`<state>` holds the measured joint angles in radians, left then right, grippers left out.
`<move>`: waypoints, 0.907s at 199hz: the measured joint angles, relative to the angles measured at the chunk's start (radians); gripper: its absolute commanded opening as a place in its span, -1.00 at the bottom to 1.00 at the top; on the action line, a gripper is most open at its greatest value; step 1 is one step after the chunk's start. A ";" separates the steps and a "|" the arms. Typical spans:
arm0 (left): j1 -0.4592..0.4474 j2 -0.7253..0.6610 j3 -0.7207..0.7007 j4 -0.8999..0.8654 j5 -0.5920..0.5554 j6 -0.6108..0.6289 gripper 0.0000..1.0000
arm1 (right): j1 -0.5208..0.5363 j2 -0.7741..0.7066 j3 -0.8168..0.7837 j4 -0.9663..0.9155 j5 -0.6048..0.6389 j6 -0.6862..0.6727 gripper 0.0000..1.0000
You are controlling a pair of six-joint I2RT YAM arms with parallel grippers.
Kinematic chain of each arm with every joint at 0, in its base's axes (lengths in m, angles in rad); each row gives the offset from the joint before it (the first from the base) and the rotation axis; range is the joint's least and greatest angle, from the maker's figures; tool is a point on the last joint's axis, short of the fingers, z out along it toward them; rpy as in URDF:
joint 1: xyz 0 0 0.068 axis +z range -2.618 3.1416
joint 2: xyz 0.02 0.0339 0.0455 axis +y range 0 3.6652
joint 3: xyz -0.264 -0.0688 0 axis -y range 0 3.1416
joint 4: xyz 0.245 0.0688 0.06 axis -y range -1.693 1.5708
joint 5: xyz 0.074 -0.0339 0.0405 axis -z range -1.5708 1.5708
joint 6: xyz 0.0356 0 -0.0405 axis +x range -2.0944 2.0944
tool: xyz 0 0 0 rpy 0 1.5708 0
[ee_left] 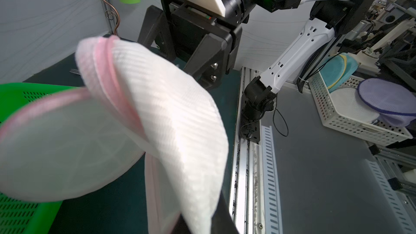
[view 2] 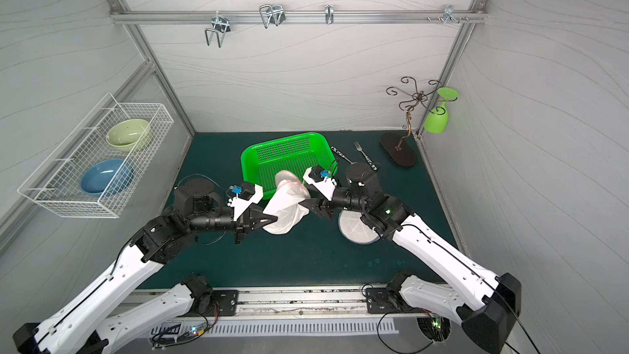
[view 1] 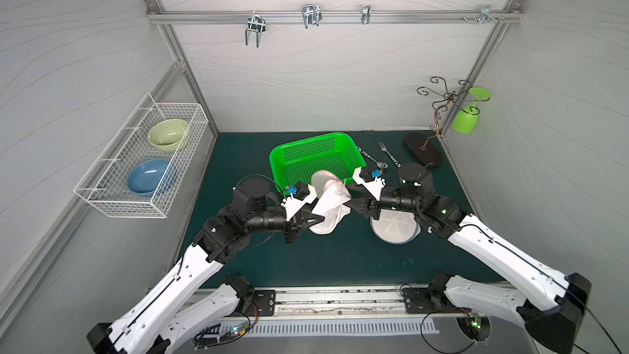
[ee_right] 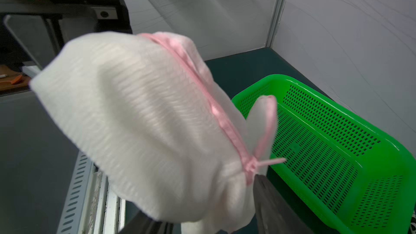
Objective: Turn the laundry bag inside out
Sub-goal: Turn over the laundry bag.
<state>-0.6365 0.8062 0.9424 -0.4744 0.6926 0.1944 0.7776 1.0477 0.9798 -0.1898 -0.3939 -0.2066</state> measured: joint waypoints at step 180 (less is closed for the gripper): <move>0.000 0.019 0.006 -0.116 -0.050 0.255 -1.00 | -0.097 -0.059 0.037 -0.073 -0.209 -0.071 -0.04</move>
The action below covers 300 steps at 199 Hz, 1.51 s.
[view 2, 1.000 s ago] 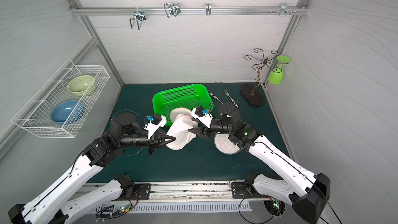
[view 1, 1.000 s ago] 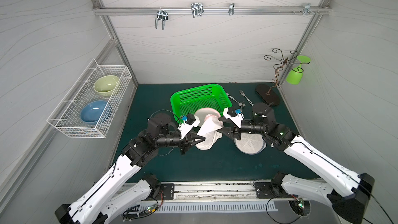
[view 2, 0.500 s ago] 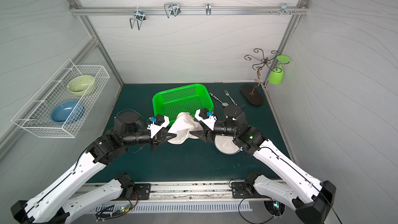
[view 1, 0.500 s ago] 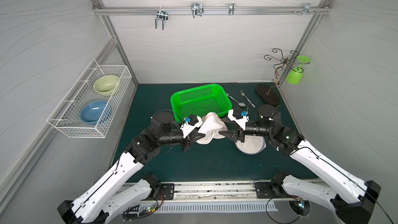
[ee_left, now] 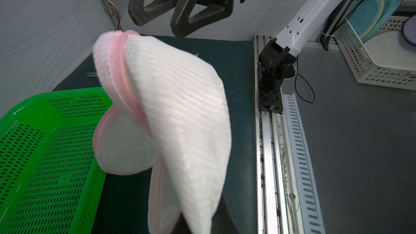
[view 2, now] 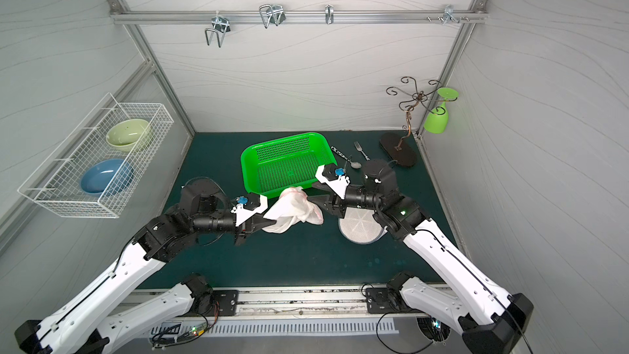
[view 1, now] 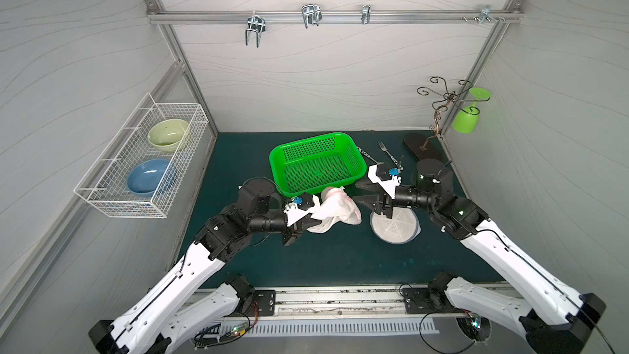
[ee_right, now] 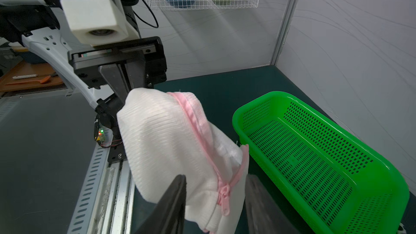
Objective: Turn the laundry bag inside out
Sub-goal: Turn over the laundry bag.
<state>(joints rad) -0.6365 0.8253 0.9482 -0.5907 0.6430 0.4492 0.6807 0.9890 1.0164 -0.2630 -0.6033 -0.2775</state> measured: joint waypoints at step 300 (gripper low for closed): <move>-0.002 0.033 0.039 -0.058 0.063 -0.027 -1.00 | -0.015 0.294 0.155 -0.200 -0.113 -0.043 -0.03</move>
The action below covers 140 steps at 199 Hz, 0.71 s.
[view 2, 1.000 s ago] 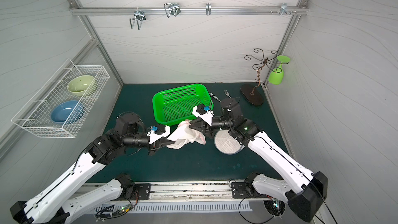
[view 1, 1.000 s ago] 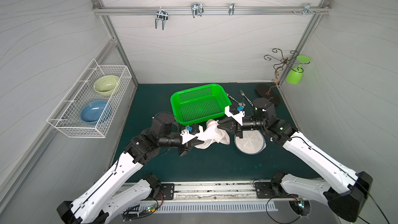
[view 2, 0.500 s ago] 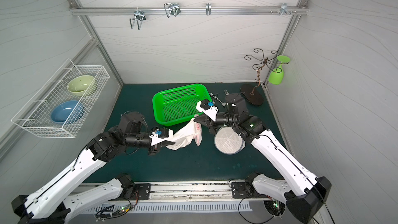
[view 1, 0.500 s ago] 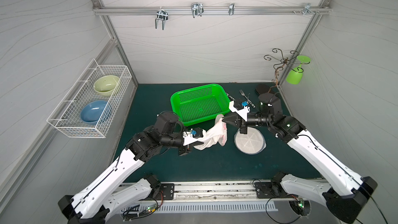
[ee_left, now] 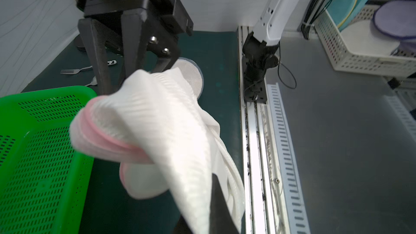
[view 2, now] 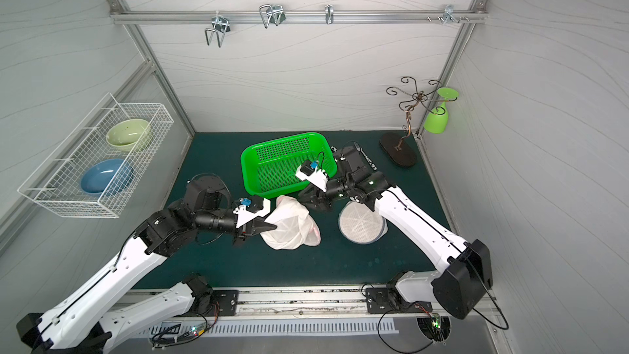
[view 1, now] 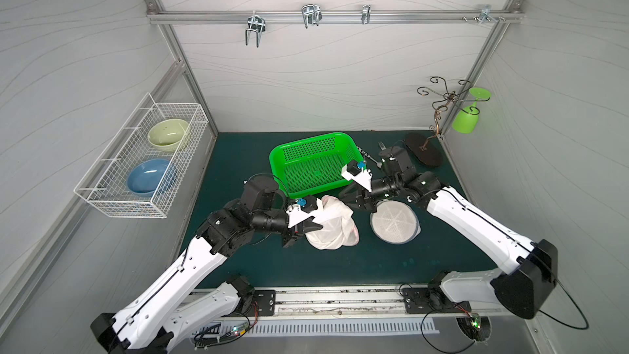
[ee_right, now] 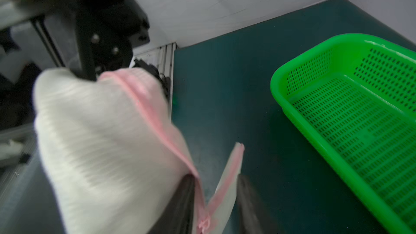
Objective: Turn the laundry bag inside out
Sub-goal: Turn over the laundry bag.
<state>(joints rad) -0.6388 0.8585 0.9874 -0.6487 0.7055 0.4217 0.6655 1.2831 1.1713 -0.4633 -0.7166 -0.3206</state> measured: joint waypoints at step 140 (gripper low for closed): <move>0.069 0.082 -0.138 0.488 -0.316 -0.988 -1.00 | 0.069 -0.383 -0.194 0.080 0.254 0.060 0.32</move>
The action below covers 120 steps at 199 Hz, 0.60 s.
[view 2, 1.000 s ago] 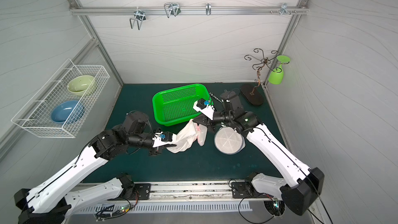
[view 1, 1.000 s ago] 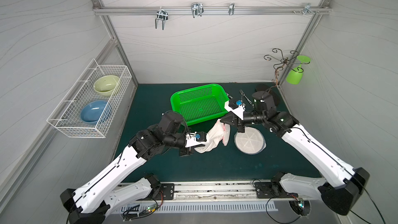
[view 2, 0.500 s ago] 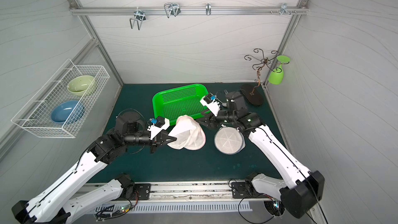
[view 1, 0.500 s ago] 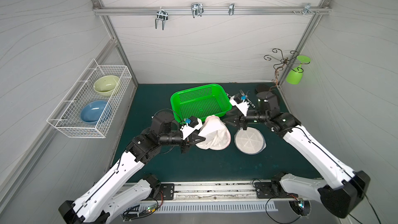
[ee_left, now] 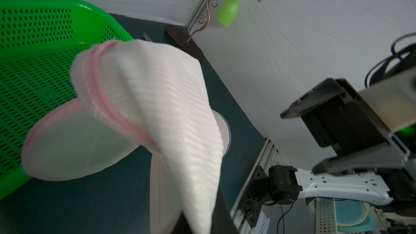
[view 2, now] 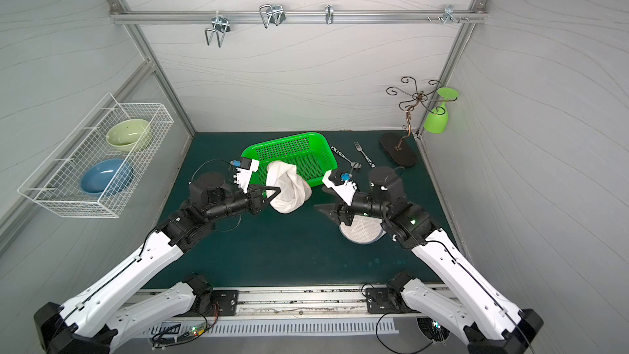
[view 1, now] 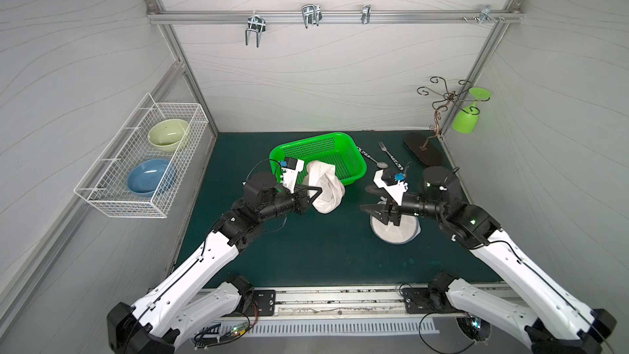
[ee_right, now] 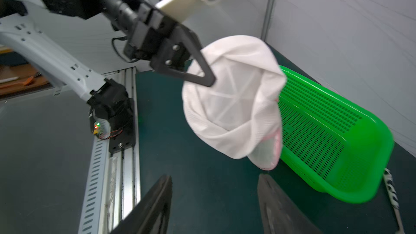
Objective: Turn the laundry bag inside out
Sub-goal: Turn over the laundry bag.
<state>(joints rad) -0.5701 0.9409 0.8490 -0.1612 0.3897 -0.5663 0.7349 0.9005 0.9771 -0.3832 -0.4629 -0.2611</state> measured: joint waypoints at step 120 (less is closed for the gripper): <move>0.000 0.038 0.105 -0.106 -0.181 -0.640 -1.00 | 0.219 0.329 -0.044 0.439 0.419 -0.183 -0.09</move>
<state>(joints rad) -0.5697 0.9791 0.9535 -0.2676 0.2085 -1.2060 0.9535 1.2297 0.9329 0.0559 -0.0437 -0.4438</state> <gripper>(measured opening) 0.063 0.503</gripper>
